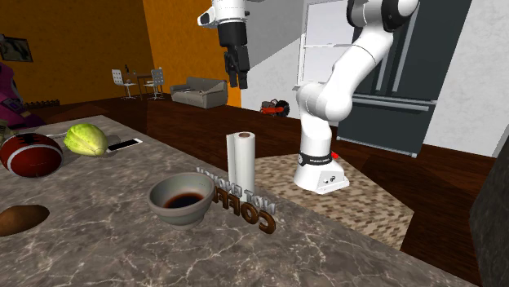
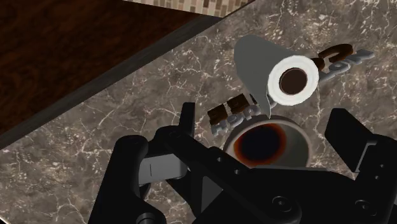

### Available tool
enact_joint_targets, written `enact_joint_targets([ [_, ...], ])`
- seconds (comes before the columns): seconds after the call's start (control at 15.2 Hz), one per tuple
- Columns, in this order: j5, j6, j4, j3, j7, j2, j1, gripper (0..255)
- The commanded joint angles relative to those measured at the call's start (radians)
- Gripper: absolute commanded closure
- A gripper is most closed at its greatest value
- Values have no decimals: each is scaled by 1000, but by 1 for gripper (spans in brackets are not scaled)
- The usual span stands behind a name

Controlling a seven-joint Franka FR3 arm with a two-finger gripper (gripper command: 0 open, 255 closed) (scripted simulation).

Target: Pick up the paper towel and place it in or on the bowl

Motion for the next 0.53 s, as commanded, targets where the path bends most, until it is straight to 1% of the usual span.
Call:
enact_joint_targets([
  [0.0,0,0,0,0,0,0,0,0],
  [0.46,74,212,-125,106,82,87,43,0],
])
